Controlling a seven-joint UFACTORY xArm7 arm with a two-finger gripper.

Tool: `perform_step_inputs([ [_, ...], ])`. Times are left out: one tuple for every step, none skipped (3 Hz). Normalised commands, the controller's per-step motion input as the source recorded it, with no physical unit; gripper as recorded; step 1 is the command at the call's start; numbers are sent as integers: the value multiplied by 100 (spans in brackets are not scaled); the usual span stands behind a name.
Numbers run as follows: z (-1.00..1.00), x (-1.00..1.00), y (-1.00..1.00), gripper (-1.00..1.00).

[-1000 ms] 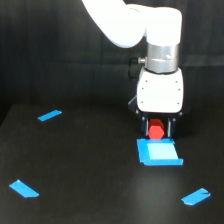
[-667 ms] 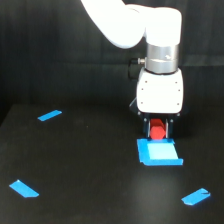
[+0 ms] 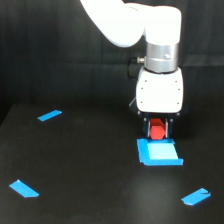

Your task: Pick up the red object from the table

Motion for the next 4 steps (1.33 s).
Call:
perform_step_inputs([
  [99,-35,-33,-100],
  [99,-26,-27,-100],
  [93,-25,-24,-100],
  [81,-31,-13,-100],
])
